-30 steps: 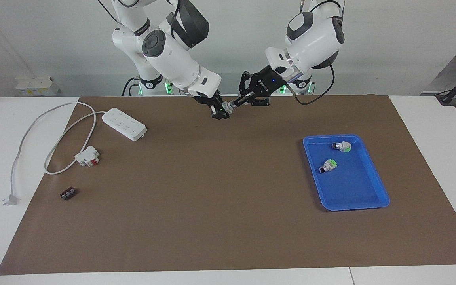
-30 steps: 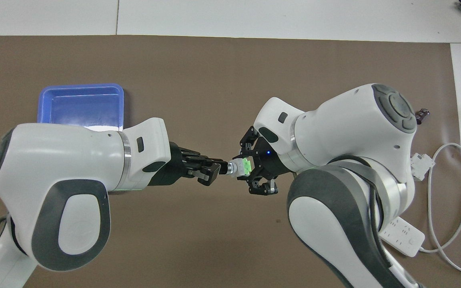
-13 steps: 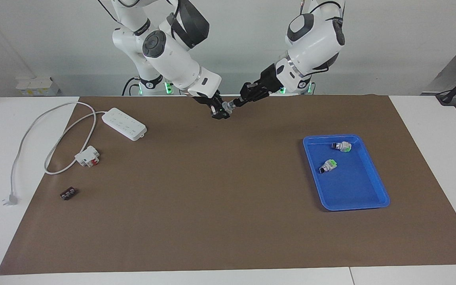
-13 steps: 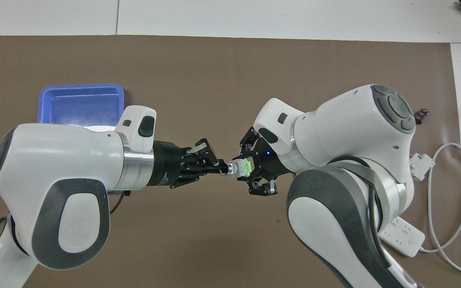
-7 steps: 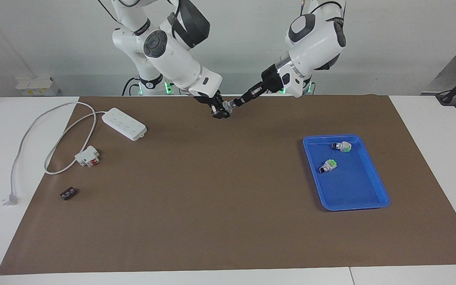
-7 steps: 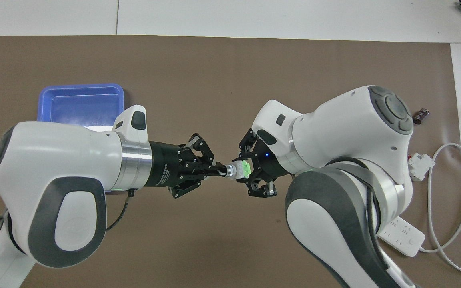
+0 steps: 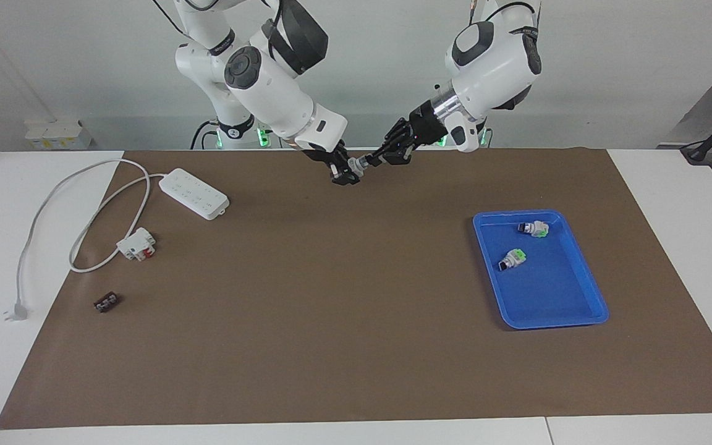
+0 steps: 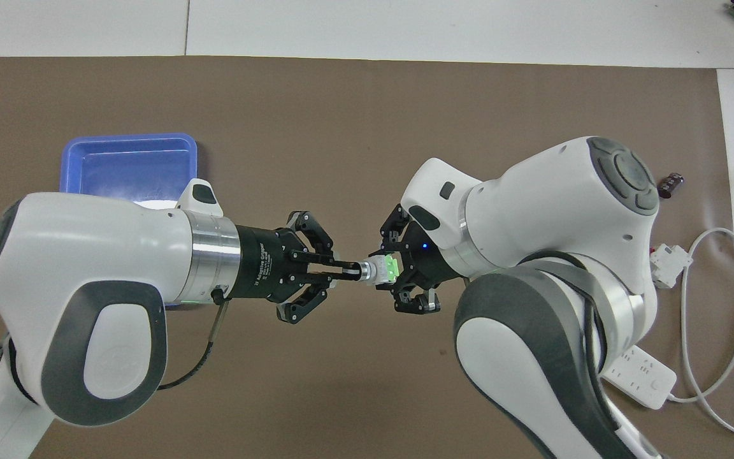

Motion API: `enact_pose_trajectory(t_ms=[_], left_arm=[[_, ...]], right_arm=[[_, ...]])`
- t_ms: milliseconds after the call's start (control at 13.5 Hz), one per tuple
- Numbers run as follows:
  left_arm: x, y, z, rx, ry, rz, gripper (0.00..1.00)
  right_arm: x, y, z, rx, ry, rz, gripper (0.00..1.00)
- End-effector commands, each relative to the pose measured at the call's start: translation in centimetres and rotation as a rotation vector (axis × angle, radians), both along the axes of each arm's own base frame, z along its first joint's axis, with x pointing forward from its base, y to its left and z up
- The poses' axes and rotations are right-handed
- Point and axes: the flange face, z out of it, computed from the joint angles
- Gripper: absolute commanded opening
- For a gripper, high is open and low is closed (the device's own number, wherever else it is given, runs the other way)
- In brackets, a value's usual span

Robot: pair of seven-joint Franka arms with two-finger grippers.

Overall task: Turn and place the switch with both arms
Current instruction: 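Carry the switch to the tray with the left gripper while the right gripper withdraws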

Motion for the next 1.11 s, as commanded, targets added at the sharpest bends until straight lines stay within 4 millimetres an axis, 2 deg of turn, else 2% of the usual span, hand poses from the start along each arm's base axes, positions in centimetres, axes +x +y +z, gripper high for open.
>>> enact_pose_trajectory(t_ms=[0, 297, 594, 669, 743, 1040], left_arm=[[0.4, 1.9, -0.6, 0.033, 0.095, 0.109, 0.00], [1.3, 3.1, -0.4, 0.039, 0.138, 0.187, 0.00], [1.4, 3.3, -0.1, 0.039, 0.131, 0.189, 0.00], [1.5, 3.4, -0.2, 0.061, 0.115, 0.184, 0.00], [1.6, 3.6, -0.4, 0.092, 0.096, 0.178, 0.00], [1.9, 4.0, -0.6, 0.145, 0.044, 0.167, 0.00]], right_arm=[[-0.5, -0.2, 1.1, 0.015, -0.004, -0.032, 0.00], [-0.5, -0.2, 1.1, 0.015, -0.004, -0.032, 0.00], [-0.5, -0.2, 1.1, 0.014, -0.007, -0.031, 0.00], [-0.4, -0.2, 1.1, 0.016, -0.014, -0.028, 0.66], [-0.5, -0.2, 1.1, 0.015, -0.015, -0.024, 1.00], [-0.3, -0.3, 1.2, 0.015, -0.015, -0.040, 1.00]])
